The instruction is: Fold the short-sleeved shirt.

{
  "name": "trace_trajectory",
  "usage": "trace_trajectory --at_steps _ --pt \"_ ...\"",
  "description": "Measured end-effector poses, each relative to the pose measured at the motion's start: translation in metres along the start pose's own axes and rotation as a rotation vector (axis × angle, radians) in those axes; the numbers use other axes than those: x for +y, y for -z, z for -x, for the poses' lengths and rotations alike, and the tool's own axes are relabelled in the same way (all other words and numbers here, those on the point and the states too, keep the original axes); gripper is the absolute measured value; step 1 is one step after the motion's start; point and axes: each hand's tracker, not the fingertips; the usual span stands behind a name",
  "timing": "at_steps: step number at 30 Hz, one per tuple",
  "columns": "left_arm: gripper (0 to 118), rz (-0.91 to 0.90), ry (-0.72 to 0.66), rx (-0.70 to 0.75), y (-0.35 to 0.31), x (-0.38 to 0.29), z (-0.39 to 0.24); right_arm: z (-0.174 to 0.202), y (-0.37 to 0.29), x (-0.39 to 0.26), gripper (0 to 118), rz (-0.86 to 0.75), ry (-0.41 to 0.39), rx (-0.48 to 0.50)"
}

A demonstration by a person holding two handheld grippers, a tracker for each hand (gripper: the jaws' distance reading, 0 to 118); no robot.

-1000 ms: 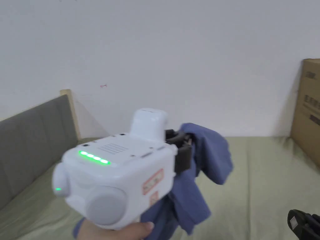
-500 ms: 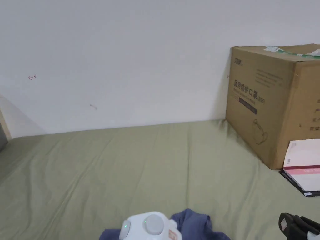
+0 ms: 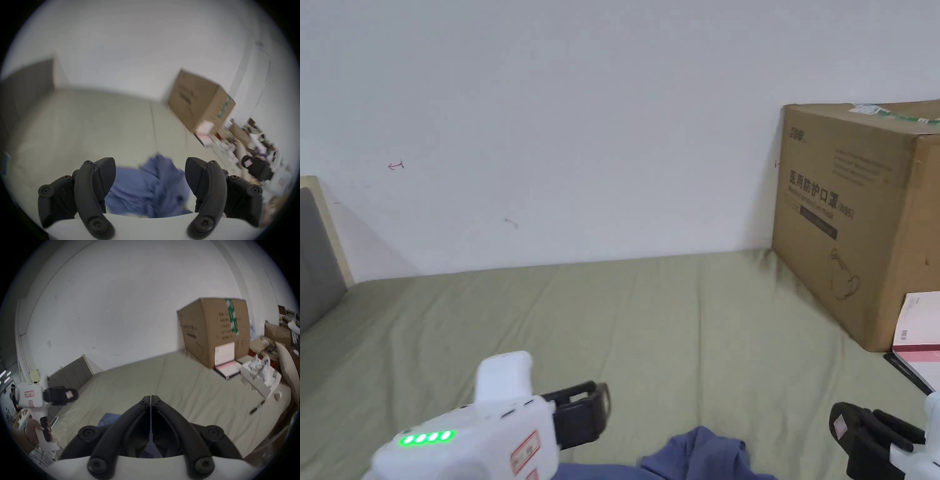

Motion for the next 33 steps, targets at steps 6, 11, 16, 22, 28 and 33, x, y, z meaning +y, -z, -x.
trace_trajectory --at_steps 6,11,16,22,28,33 --pt "4 -0.224 0.189 0.121 -0.063 -0.030 -0.003 0.034 -0.012 0.000 1 -0.200 -0.095 0.000" --pt "0 -0.335 0.107 0.195 -0.097 -0.053 0.002 0.056 -0.023 -0.004 1 -0.308 -0.145 -0.060" --pt "0 -0.387 0.062 0.237 -0.111 -0.054 0.012 0.066 -0.025 -0.007 1 -0.329 -0.187 -0.081" --pt "0 -0.374 0.054 0.268 -0.106 -0.053 0.016 0.066 -0.022 -0.006 1 -0.301 -0.172 -0.061" --pt "0 -0.206 0.081 0.214 -0.067 -0.001 0.027 0.058 -0.013 -0.004 1 -0.236 -0.132 -0.019" --pt "0 0.411 -0.086 0.042 0.065 0.034 0.077 0.045 0.005 -0.004 1 -0.140 -0.102 -0.025"
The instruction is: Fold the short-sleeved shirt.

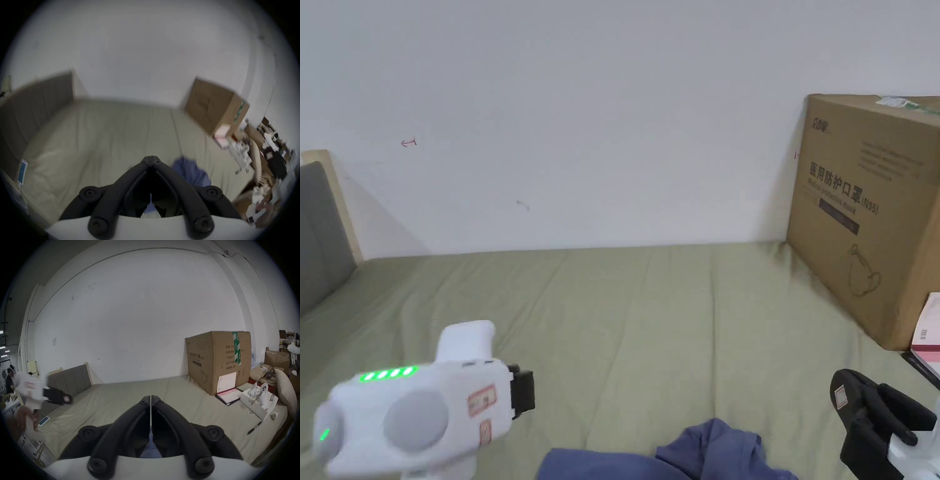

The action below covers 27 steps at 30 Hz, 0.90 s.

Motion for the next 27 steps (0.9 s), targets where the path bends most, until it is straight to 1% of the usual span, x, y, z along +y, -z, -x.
trace_trajectory --at_steps 2,3,4,5,6,7,8,9,11,12,14,16,17,18,19,20,21,22,23,24,25,26,27 --pt "0 0.186 -0.003 -0.035 0.061 0.008 0.017 -0.007 0.008 -0.004 1 0.029 0.011 -0.002" --pt "0 0.227 -0.048 -0.055 0.085 0.009 0.025 -0.010 0.011 -0.006 1 0.041 0.013 -0.007" --pt "0 0.287 -0.067 0.020 0.112 0.008 0.031 -0.014 0.015 -0.009 1 0.053 0.014 -0.011" --pt "0 0.323 -0.027 0.090 0.136 0.006 0.033 -0.017 0.019 -0.012 1 0.067 0.016 -0.013" --pt "8 0.336 0.012 0.108 0.154 0.002 0.034 -0.020 0.023 -0.014 1 0.083 0.018 -0.017" --pt "42 0.366 0.020 0.115 0.174 -0.001 0.038 -0.023 0.026 -0.016 1 0.101 0.017 -0.022" --pt "109 0.376 -0.016 0.109 0.189 -0.003 0.043 -0.026 0.030 -0.019 1 0.123 0.014 -0.028" --pt "118 0.379 -0.036 0.126 0.203 -0.005 0.047 -0.028 0.033 -0.020 1 0.136 0.009 -0.032" --pt "118 0.440 -0.072 0.106 0.224 -0.019 0.050 -0.032 0.040 -0.024 1 0.162 -0.002 -0.041" --pt "112 0.395 -0.053 0.116 0.234 -0.018 0.049 -0.034 0.043 -0.026 1 0.173 -0.004 -0.046" --pt "112 0.426 -0.023 0.169 0.247 -0.031 0.049 -0.037 0.050 -0.031 1 0.194 0.001 -0.053" --pt "112 0.460 -0.006 0.177 0.263 -0.045 0.046 -0.039 0.056 -0.036 1 0.214 0.018 -0.052" --pt "115 0.460 0.050 0.172 0.267 -0.053 0.040 -0.040 0.060 -0.039 1 0.225 0.025 -0.053" --pt "116 0.429 0.129 0.184 0.259 -0.058 0.039 -0.039 0.064 -0.041 1 0.237 0.029 -0.053" --pt "114 0.409 0.193 0.211 0.254 -0.062 0.030 -0.039 0.067 -0.044 1 0.249 0.032 -0.053" --pt "103 0.375 0.234 0.215 0.246 -0.066 0.023 -0.038 0.070 -0.046 1 0.258 0.031 -0.050" --pt "88 0.323 0.236 0.198 0.237 -0.068 0.016 -0.037 0.073 -0.048 1 0.265 0.030 -0.045" --pt "68 0.292 0.246 0.191 0.223 -0.070 0.011 -0.037 0.077 -0.050 1 0.273 0.027 -0.038" --pt "33 0.261 0.266 0.191 0.213 -0.075 0.005 -0.036 0.083 -0.050 1 0.290 0.025 -0.026" --pt "11 0.247 0.284 0.202 0.205 -0.079 0.001 -0.037 0.090 -0.050 1 0.307 0.026 -0.014" --pt "2 0.217 0.305 0.217 0.194 -0.082 0.003 -0.038 0.101 -0.049 1 0.335 0.031 0.015" --pt "2 0.188 0.225 0.083 0.179 -0.082 0.010 -0.041 0.114 -0.046 1 0.364 0.044 0.048" --pt "2 0.133 0.131 0.012 0.164 -0.085 0.015 -0.044 0.129 -0.042 1 0.398 0.061 0.074"
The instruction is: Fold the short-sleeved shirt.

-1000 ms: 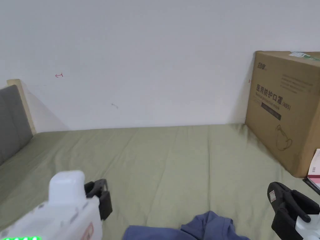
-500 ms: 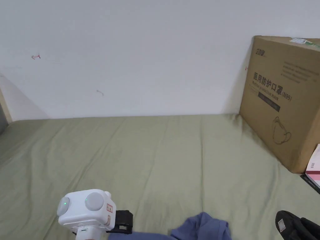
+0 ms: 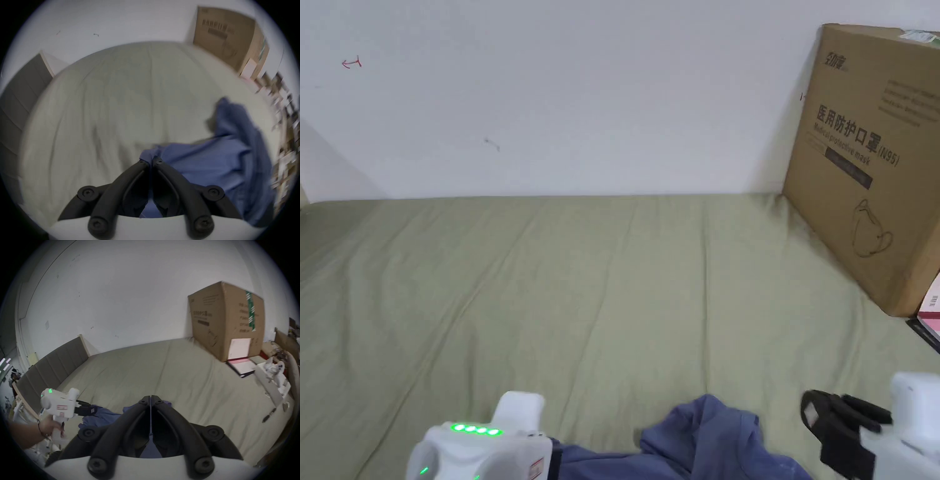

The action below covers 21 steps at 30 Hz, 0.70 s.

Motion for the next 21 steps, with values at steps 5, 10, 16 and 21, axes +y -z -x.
trace_trajectory --at_steps 5,10,16,21 --pt "2 -0.205 -0.227 -0.042 -0.073 -0.026 0.023 -0.025 0.104 0.050 110 0.322 0.225 0.095" --pt "2 -0.191 -0.284 -0.055 -0.095 -0.041 0.029 -0.030 0.218 0.036 118 0.617 0.212 -0.015" --pt "2 -0.163 -0.304 -0.062 -0.101 -0.052 0.024 -0.029 0.268 0.003 107 0.847 0.041 -0.146" --pt "2 -0.137 -0.368 -0.062 -0.103 -0.064 0.037 -0.011 0.220 0.013 9 0.765 -0.128 -0.060"
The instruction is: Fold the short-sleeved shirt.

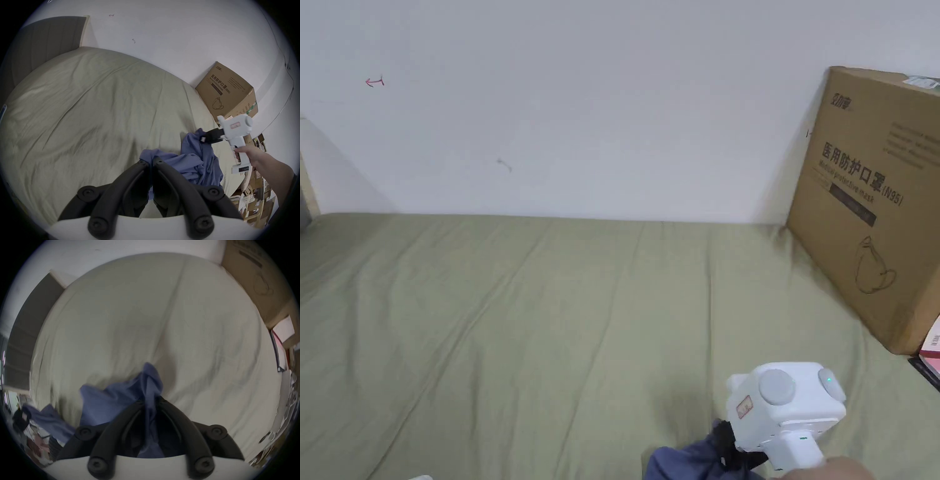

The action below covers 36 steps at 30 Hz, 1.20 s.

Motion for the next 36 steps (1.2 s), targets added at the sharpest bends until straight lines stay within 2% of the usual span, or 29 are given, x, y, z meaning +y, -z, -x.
trace_trajectory --at_steps 3,6,9,13,15,19,22,26,30,36 --pt "2 -0.018 -0.031 0.018 -0.016 0.001 0.007 -0.009 -0.053 -0.023 8 -0.155 0.003 0.035" --pt "2 -0.111 -0.023 0.033 -0.050 0.012 0.012 -0.030 -0.121 -0.050 8 -0.326 0.066 0.073" --pt "2 -0.184 0.000 0.046 -0.081 0.034 0.014 -0.053 -0.183 -0.083 8 -0.415 0.115 0.081" --pt "2 -0.262 0.109 0.042 -0.122 0.074 0.000 -0.073 -0.250 -0.116 8 -0.543 0.150 0.097" --pt "2 -0.291 0.113 -0.020 -0.142 0.092 -0.006 -0.077 -0.279 -0.123 8 -0.601 0.161 0.081" --pt "2 -0.364 0.076 -0.042 -0.181 0.127 -0.014 -0.082 -0.332 -0.132 8 -0.726 0.210 0.104" --pt "2 -0.414 0.096 -0.046 -0.204 0.149 -0.024 -0.086 -0.360 -0.128 8 -0.769 0.231 0.130" --pt "2 -0.418 0.119 -0.098 -0.213 0.180 -0.042 -0.078 -0.390 -0.106 8 -0.826 0.219 0.124" --pt "2 -0.422 0.121 -0.104 -0.203 0.211 -0.054 -0.071 -0.411 -0.069 8 -0.863 0.194 0.088" --pt "2 -0.427 0.102 -0.076 -0.165 0.279 -0.068 -0.073 -0.426 0.010 8 -0.914 0.196 0.045"
